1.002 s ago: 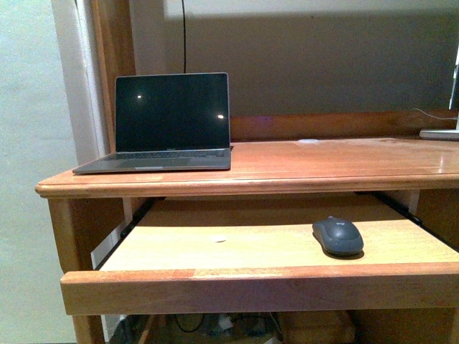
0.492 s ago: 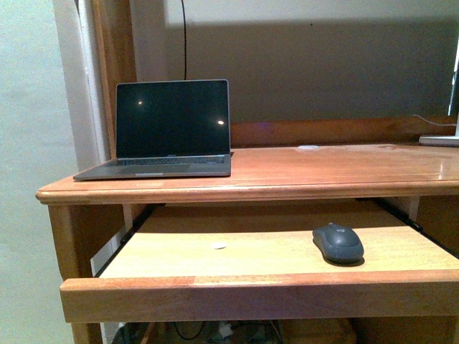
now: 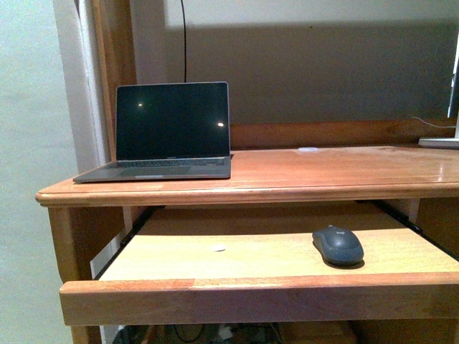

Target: Place mouse

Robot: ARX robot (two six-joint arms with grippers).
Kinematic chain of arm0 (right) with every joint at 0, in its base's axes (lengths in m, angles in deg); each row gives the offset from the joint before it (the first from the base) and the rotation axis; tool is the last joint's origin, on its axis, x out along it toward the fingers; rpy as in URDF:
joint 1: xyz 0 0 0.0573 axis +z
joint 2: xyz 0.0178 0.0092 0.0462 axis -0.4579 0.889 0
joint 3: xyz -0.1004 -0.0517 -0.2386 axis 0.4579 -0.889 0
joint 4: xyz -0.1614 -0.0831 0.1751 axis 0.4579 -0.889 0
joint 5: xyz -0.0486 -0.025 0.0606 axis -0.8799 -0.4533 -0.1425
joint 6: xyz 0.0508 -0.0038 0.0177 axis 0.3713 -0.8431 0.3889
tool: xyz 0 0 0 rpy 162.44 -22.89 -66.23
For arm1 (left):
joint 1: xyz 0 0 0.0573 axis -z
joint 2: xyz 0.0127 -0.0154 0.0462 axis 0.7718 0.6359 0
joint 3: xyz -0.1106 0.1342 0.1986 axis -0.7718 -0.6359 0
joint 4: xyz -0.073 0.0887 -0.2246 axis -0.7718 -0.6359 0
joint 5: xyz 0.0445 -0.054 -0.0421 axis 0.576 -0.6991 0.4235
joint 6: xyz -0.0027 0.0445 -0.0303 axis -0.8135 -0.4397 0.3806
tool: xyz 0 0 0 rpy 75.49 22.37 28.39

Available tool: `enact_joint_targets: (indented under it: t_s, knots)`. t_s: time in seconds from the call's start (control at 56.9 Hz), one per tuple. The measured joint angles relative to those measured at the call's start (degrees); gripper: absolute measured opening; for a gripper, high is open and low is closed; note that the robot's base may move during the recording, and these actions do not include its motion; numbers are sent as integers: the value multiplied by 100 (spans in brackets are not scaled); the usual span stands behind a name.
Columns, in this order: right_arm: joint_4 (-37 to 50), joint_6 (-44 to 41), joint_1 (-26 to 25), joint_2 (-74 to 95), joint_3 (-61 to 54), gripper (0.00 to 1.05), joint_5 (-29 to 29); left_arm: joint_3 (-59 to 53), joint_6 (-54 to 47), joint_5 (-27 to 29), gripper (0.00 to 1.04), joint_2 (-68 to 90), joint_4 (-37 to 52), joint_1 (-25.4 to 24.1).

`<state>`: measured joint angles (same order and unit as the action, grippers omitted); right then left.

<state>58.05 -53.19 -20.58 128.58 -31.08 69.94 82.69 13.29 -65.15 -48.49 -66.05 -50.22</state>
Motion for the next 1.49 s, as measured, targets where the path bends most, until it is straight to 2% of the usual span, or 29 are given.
enact_joint_targets:
  t_s: [0.176,0.44,0.633,0.844,1.02,1.495]
  knots:
    - [-136,-350,769,1366,1300,97,-649,0,-2,0,97,0,0,0]
    - [-708,-664,1276,2518,2461,97,-1272,0,-2,0,97,0,0,0]
    - [-1405,-704,1410,3375,3300,97,-1567,0,-2,0,97,0,0,0]
    - [-1921,-625,1460,3858,4030,97,-1473,0,-2,0,97,0,0,0]
    - [-2232,-654,1534,4087,4234,97,-1246,0,-2,0,97,0,0,0]
    - [-2730,-678,1506,4806,4765,97,-1766,0,-2,0,97,0,0,0]
